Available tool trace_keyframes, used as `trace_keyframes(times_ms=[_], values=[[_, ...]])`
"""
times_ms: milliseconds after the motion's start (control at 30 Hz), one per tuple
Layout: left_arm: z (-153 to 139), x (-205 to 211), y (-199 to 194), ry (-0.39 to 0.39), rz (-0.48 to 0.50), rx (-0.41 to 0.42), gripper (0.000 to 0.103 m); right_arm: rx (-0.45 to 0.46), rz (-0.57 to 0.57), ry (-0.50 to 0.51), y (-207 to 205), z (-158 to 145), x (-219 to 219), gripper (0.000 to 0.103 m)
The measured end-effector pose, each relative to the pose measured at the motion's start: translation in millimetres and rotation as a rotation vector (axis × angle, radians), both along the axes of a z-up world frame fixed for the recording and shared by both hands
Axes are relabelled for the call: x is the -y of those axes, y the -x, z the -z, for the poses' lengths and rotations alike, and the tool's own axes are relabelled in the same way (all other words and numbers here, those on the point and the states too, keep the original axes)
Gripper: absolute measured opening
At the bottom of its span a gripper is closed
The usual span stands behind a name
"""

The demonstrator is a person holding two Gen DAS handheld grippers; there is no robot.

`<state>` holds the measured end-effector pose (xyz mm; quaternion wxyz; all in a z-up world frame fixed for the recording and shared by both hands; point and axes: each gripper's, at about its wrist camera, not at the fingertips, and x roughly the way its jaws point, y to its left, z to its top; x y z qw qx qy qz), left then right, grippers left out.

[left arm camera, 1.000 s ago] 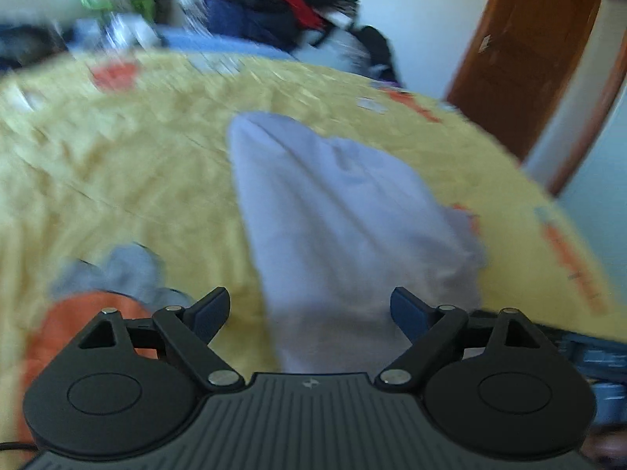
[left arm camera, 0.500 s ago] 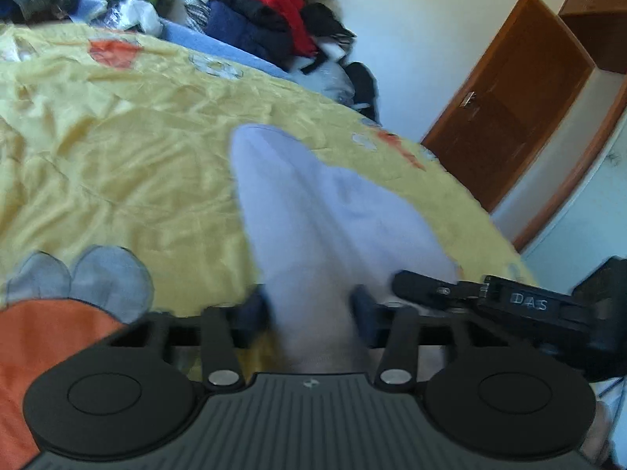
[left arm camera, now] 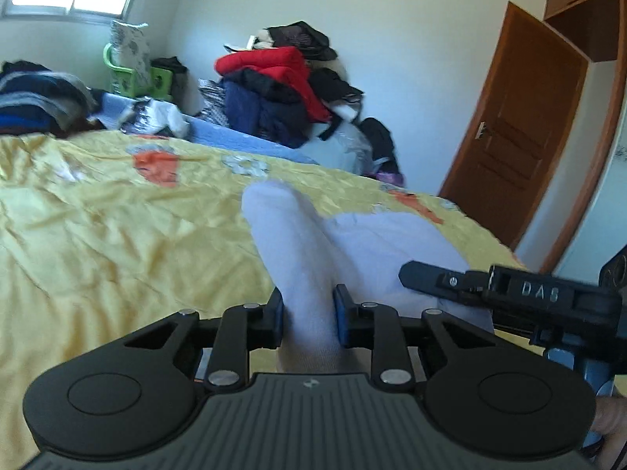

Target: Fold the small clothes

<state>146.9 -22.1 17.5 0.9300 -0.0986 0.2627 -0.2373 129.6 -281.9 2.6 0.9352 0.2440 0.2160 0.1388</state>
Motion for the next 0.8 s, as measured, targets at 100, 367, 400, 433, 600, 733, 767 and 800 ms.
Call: trace_keyframes(times_ms=[100, 367, 400, 433, 600, 733, 767, 800], values=[[7.1, -6.1, -4.3, -0.079, -0.026, -0.084, 0.035, -0.031, -0.016, 0.016, -6.5, 3.3, -14.4, 0.034], [23.3, -14.5, 24.4, -0.272, -0.157, -0.045, 0.081, -0.207, 0.166, 0.110, 5.9, 31.5, -11.9, 0.055], [23.1, -14.0, 30.2, -0.289, -0.161, -0.032, 0.081, -0.178, 0.221, 0.144, 18.8, 24.8, -10.8, 0.051], [25.1, -11.3, 35.3, -0.312, -0.164, -0.022, 0.081, -0.129, 0.262, 0.203, 34.3, 16.6, -14.0, 0.050], [46.1, -1.1, 38.2, -0.358, -0.151, -0.045, 0.083, -0.039, 0.048, 0.360, 59.4, 10.2, -53.2, 0.048], [38.2, -7.9, 44.6, -0.314, -0.164, -0.060, 0.083, -0.157, 0.040, 0.451, 36.1, 31.8, -67.2, 0.045], [35.5, -9.7, 49.8, -0.318, -0.175, -0.048, 0.084, -0.163, 0.058, 0.419, 37.4, 29.8, -62.0, 0.047], [33.4, -11.5, 55.5, -0.320, -0.188, -0.037, 0.084, -0.156, 0.070, 0.392, 42.3, 25.2, -59.3, 0.048]])
